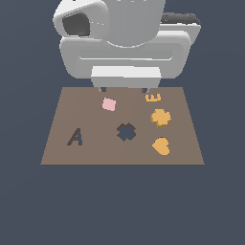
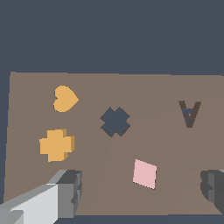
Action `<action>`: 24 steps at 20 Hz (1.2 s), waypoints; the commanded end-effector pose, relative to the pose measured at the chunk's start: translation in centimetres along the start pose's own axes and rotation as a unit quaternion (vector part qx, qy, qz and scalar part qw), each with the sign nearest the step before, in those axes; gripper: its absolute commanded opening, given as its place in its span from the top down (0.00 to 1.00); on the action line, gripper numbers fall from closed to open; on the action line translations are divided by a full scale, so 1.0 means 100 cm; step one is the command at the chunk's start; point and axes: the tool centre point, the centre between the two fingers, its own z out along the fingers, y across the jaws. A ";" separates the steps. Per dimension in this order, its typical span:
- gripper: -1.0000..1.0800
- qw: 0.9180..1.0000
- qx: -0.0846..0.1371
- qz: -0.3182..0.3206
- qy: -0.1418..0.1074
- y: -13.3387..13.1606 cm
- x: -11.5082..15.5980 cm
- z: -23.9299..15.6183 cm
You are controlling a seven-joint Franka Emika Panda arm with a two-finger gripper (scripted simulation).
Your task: Insert a designated object into the corresponding slot on a board.
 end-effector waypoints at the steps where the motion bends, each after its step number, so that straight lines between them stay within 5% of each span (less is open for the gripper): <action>1: 0.04 1.000 0.000 0.000 0.000 0.000 0.000 0.000; 9: 0.04 1.000 0.002 -0.006 -0.004 -0.022 -0.003 0.025; 24: 0.04 0.999 0.010 -0.033 -0.021 -0.120 -0.018 0.131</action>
